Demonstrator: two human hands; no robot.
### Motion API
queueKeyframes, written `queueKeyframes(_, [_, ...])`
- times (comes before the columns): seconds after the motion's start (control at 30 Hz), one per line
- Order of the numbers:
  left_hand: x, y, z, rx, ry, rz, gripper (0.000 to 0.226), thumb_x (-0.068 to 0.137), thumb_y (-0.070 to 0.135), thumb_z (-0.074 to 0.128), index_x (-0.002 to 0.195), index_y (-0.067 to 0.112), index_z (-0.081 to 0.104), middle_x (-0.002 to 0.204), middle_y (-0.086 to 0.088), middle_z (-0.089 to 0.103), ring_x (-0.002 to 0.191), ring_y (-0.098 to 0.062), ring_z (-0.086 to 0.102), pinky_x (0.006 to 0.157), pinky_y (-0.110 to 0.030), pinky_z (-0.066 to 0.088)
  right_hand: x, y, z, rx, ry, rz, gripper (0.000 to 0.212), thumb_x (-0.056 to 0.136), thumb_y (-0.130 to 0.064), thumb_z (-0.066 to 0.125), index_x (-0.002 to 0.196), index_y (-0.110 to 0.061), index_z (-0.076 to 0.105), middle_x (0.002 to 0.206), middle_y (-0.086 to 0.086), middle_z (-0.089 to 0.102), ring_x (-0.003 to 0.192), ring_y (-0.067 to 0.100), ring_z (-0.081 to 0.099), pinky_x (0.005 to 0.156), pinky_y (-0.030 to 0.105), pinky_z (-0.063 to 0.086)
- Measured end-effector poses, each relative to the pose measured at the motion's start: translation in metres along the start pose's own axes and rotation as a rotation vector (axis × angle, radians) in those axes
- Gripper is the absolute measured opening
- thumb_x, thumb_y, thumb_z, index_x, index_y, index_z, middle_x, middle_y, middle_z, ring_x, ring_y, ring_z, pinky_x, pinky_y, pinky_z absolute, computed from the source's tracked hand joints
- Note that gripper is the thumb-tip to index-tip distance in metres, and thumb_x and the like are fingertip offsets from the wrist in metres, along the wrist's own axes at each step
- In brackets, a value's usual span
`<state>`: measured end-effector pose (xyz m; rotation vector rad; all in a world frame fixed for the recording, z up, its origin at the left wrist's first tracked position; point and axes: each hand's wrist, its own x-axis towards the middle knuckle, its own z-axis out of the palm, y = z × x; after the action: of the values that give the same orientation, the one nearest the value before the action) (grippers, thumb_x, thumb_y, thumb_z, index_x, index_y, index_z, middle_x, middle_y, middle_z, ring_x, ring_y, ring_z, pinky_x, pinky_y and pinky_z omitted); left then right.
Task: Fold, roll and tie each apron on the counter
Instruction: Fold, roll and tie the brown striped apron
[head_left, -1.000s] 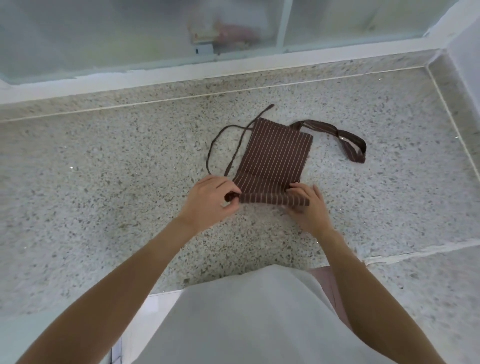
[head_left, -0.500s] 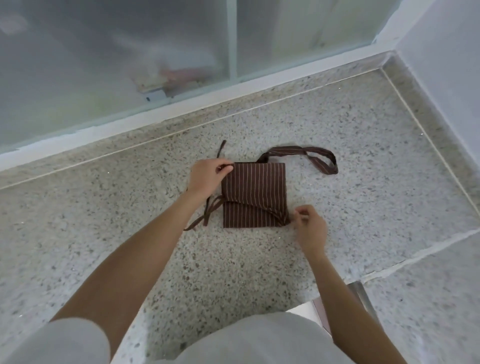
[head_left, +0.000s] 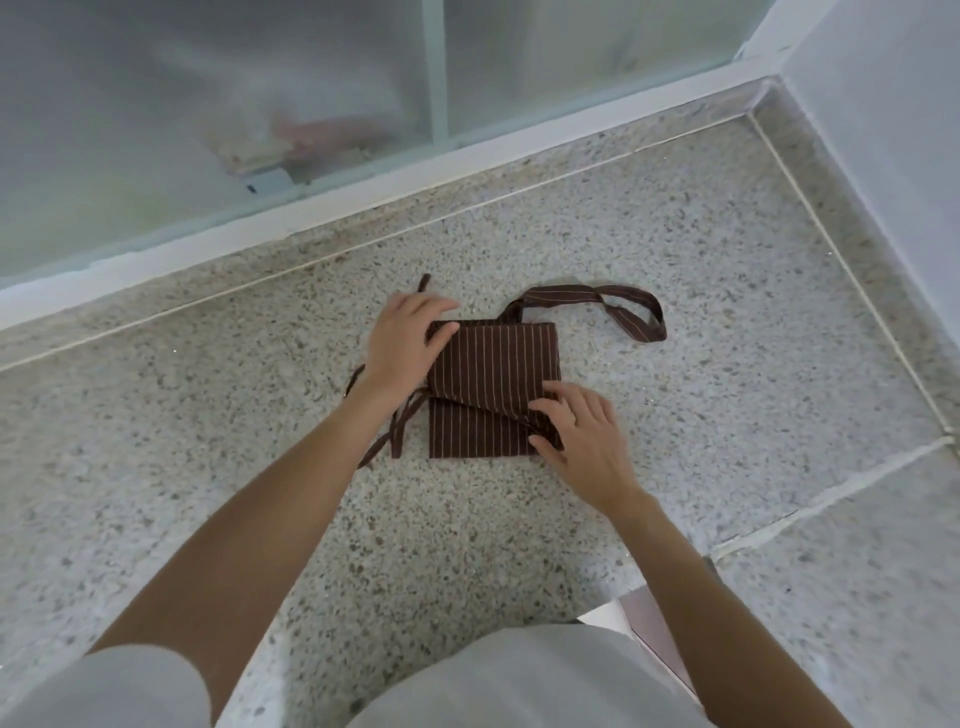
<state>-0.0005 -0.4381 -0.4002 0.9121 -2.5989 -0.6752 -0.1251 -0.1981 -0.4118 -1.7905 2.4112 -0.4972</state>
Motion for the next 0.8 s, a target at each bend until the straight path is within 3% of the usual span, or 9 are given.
queueKeyframes(0.1, [-0.025, 0.016, -0.005, 0.023, -0.121, 0.251, 0.038, 0.092, 0.044, 0.048, 0.117, 0.019, 0.061, 0.116, 0.002, 0.061, 0.111, -0.017, 0.05, 0.097, -0.026, 0.033, 0.008, 0.016, -0.002, -0.12, -0.169, -0.251, 0.052, 0.084, -0.052, 0.052, 0.124, -0.019, 0.053, 0.141, 0.009, 0.045, 0.136, 0.03, 0.034, 0.112, 0.047, 0.021])
queueKeyframes(0.17, [-0.055, 0.018, -0.001, 0.126, -0.239, 0.362, 0.053, 0.088, 0.056, 0.046, 0.124, 0.02, 0.057, 0.123, 0.002, 0.057, 0.115, -0.017, 0.048, 0.099, -0.033, 0.037, 0.016, 0.024, -0.004, -0.217, -0.303, -0.325, 0.066, 0.077, -0.057, 0.06, 0.128, -0.017, 0.05, 0.14, 0.012, 0.047, 0.134, 0.035, 0.036, 0.113, 0.051, 0.02])
queueKeyframes(0.23, [-0.082, 0.01, 0.006, 0.229, -0.313, 0.347, 0.069, 0.082, 0.067, 0.044, 0.131, 0.018, 0.051, 0.129, -0.001, 0.052, 0.12, -0.02, 0.046, 0.101, -0.038, 0.036, 0.024, 0.032, -0.008, -0.275, -0.407, -0.353, 0.073, 0.069, -0.055, 0.07, 0.126, -0.012, 0.051, 0.138, 0.014, 0.049, 0.131, 0.036, 0.04, 0.112, 0.051, 0.024])
queueKeyframes(0.4, [-0.101, -0.014, 0.009, 0.305, -0.364, 0.272, 0.094, 0.067, 0.073, 0.057, 0.139, 0.015, 0.041, 0.139, -0.004, 0.044, 0.128, -0.022, 0.036, 0.111, -0.036, 0.017, 0.031, 0.038, -0.013, -0.169, -0.471, -0.371, 0.054, 0.075, -0.036, 0.073, 0.114, -0.004, 0.053, 0.136, 0.02, 0.047, 0.13, 0.037, 0.041, 0.109, 0.042, 0.027])
queueKeyframes(0.47, [-0.098, -0.017, 0.008, 0.295, -0.393, 0.248, 0.099, 0.065, 0.071, 0.063, 0.141, 0.014, 0.037, 0.141, -0.003, 0.042, 0.132, -0.021, 0.03, 0.112, -0.033, 0.009, 0.036, 0.034, -0.019, -0.052, -0.443, -0.314, 0.037, 0.084, -0.027, 0.064, 0.112, -0.004, 0.054, 0.128, 0.019, 0.054, 0.115, 0.03, 0.055, 0.1, 0.036, 0.042])
queueKeyframes(0.5, [-0.095, -0.016, 0.007, 0.264, -0.413, 0.22, 0.098, 0.066, 0.069, 0.064, 0.142, 0.015, 0.035, 0.143, -0.002, 0.039, 0.133, -0.02, 0.03, 0.113, -0.033, 0.01, 0.04, 0.031, -0.023, 0.038, -0.427, -0.227, 0.029, 0.088, -0.023, 0.058, 0.111, -0.005, 0.053, 0.119, 0.016, 0.059, 0.096, 0.021, 0.062, 0.085, 0.028, 0.05])
queueKeyframes(0.57, [-0.09, -0.011, 0.006, 0.118, -0.439, 0.085, 0.089, 0.072, 0.063, 0.065, 0.142, 0.018, 0.034, 0.142, 0.0, 0.039, 0.132, -0.018, 0.033, 0.111, -0.032, 0.02, 0.053, 0.027, -0.027, 0.208, -0.379, 0.017, 0.018, 0.094, -0.023, 0.049, 0.106, -0.01, 0.052, 0.097, 0.006, 0.061, 0.066, 0.011, 0.056, 0.058, 0.017, 0.043])
queueKeyframes(0.67, [-0.074, 0.0, 0.006, -0.187, -0.302, -0.186, 0.049, 0.084, 0.049, 0.061, 0.122, 0.019, 0.055, 0.116, 0.002, 0.06, 0.108, -0.015, 0.056, 0.087, -0.025, 0.045, 0.073, 0.03, -0.023, 0.326, -0.238, 0.258, 0.019, 0.096, -0.03, 0.047, 0.1, -0.013, 0.053, 0.088, 0.001, 0.057, 0.068, 0.017, 0.056, 0.059, 0.026, 0.04])
queueKeyframes(0.8, [-0.05, 0.009, 0.01, -0.273, -0.134, -0.506, 0.043, 0.088, 0.049, 0.056, 0.111, 0.012, 0.059, 0.094, 0.006, 0.063, 0.081, -0.008, 0.059, 0.066, -0.015, 0.042, 0.097, 0.03, -0.015, 0.159, -0.208, 0.365, 0.034, 0.098, -0.036, 0.042, 0.111, -0.007, 0.053, 0.094, 0.007, 0.058, 0.076, 0.021, 0.052, 0.063, 0.029, 0.034])
